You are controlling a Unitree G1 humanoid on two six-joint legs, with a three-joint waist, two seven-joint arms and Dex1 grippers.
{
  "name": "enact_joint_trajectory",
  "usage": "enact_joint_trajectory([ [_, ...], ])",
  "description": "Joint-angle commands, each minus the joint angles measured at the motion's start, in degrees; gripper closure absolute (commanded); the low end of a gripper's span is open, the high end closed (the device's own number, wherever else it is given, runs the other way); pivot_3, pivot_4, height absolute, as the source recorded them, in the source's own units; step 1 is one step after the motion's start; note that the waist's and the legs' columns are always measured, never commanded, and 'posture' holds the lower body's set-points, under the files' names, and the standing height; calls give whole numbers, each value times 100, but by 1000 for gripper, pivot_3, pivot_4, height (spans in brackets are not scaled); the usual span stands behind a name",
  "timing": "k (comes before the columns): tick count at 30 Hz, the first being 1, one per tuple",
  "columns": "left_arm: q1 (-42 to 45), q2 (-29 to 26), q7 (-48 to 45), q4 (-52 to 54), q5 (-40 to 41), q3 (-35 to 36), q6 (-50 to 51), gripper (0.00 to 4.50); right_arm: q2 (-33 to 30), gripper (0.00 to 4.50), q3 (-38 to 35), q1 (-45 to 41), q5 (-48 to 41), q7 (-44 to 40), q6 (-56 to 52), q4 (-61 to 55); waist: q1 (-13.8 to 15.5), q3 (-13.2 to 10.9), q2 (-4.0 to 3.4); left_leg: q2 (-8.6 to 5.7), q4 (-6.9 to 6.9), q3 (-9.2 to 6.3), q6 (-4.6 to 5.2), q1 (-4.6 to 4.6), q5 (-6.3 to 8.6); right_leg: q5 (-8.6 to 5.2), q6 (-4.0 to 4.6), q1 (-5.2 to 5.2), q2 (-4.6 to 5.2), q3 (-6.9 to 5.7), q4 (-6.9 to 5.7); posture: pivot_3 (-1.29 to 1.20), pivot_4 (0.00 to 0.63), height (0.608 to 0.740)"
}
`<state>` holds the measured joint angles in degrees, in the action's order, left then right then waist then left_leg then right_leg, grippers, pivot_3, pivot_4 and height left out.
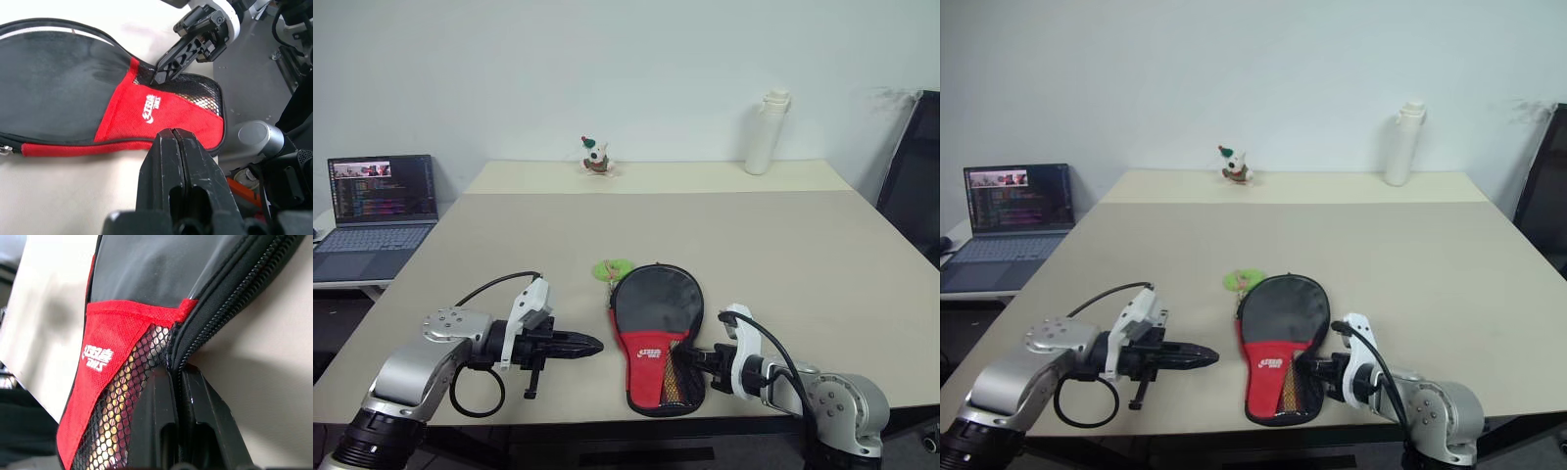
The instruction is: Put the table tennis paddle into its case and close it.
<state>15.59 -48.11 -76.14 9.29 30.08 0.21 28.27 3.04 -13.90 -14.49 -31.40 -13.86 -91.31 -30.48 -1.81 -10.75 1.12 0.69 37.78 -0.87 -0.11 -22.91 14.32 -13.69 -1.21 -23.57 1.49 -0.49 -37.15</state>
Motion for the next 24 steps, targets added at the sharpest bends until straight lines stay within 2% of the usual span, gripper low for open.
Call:
enact_joint_trajectory([
  [1,44,-49,-80,19,-7,12,-126,4500,139,4496,90,69,-85,66,-119,-180,0,0,0,0,-1,-1,0,0,0,-2,2,-1,0,0,-1,0,150,740],
  [6,19,-30,-93,-39,-48,13,-204,4500,-66,4496,140,62,-31,61,-102,-135,0,0,0,0,-2,-2,-1,0,1,-4,6,-1,-2,-1,-1,0,150,740],
  [10,15,-11,-68,-91,-77,21,-235,4500,-290,3366,175,82,-19,40,-15,-179,5,0,0,0,-2,-2,-2,-1,1,-4,7,-1,-2,-1,0,0,150,740],
  [16,323,282,641,-363,-56,200,124,4500,-1934,1308,1157,561,-235,-964,1110,-690,50,3,4,-5,0,-10,-2,-2,1,-5,4,7,2,-8,8,0,150,740],
  [19,366,320,871,-319,-14,244,296,4500,-2518,267,1169,604,-442,-1525,1683,-797,46,3,6,-11,3,-7,-3,-3,2,-4,1,10,8,-9,12,0,150,740],
  [20,403,329,994,-343,-80,230,323,4500,-2584,31,1060,530,-553,-1665,1852,-783,40,3,6,-11,4,-6,-3,-2,2,-4,1,10,7,-8,11,0,150,740],
  [24,628,515,1551,-622,-358,214,227,4500,-2504,31,779,39,-838,-1771,2195,-574,13,3,6,0,4,-8,-3,3,2,-3,1,9,-6,-8,1,0,150,740],
])
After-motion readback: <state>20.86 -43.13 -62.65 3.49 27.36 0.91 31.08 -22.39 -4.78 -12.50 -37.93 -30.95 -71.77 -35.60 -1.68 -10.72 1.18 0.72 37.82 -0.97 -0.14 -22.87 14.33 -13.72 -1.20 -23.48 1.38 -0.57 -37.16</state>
